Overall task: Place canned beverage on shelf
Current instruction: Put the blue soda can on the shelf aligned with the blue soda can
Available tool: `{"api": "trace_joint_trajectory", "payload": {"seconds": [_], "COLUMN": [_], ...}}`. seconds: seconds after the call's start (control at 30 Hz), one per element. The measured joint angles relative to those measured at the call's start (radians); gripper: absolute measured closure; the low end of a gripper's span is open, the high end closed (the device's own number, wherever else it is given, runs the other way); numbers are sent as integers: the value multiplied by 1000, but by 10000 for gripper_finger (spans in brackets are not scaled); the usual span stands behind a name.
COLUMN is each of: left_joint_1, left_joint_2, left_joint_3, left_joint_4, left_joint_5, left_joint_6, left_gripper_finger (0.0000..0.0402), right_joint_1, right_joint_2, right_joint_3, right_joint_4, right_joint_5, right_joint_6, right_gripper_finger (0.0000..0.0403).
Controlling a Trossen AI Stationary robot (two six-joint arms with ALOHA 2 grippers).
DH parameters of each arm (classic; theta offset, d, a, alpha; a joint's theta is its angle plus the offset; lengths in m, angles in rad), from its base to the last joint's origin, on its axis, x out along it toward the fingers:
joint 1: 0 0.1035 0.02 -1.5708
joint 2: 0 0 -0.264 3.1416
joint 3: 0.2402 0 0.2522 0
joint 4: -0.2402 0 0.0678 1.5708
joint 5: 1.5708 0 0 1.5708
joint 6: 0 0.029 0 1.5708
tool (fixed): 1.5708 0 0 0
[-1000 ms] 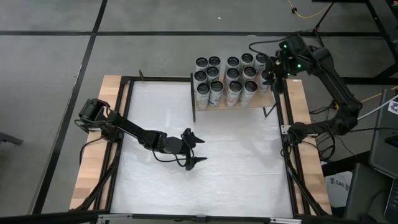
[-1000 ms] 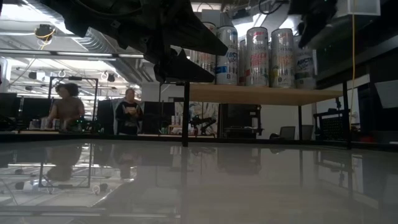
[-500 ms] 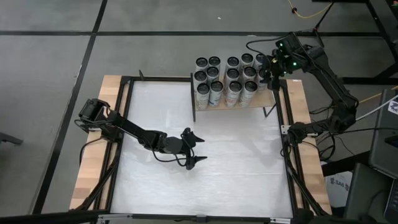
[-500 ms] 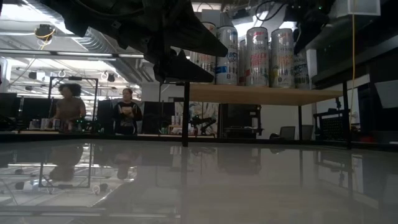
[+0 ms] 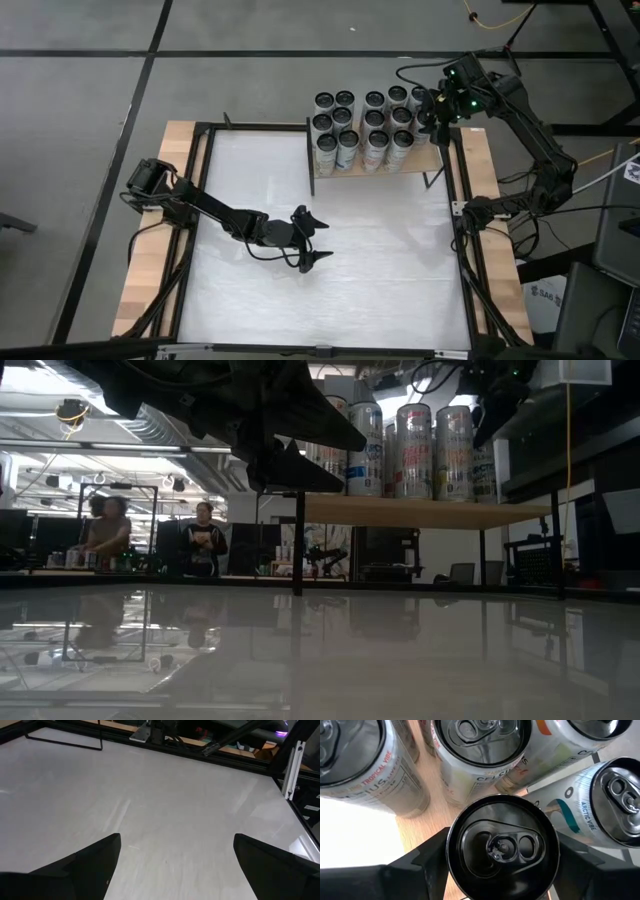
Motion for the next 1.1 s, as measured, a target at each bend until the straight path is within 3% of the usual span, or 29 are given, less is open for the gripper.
{"api": "trace_joint_trajectory", "payload": {"seconds": [1.1], "left_joint_1": [0], "left_joint_2": [0], "left_joint_3": [0], "left_joint_4": [0], "left_joint_5": [0], "left_joint_6": [-1], "left_gripper_finger": [20], "right_joint_1": [0], "right_joint_2": [1], "right_joint_3": [-2], "right_joint_4": [13], "right_joint_5": [26], "right_joint_6": [1], "right_gripper_finger": [141]}}
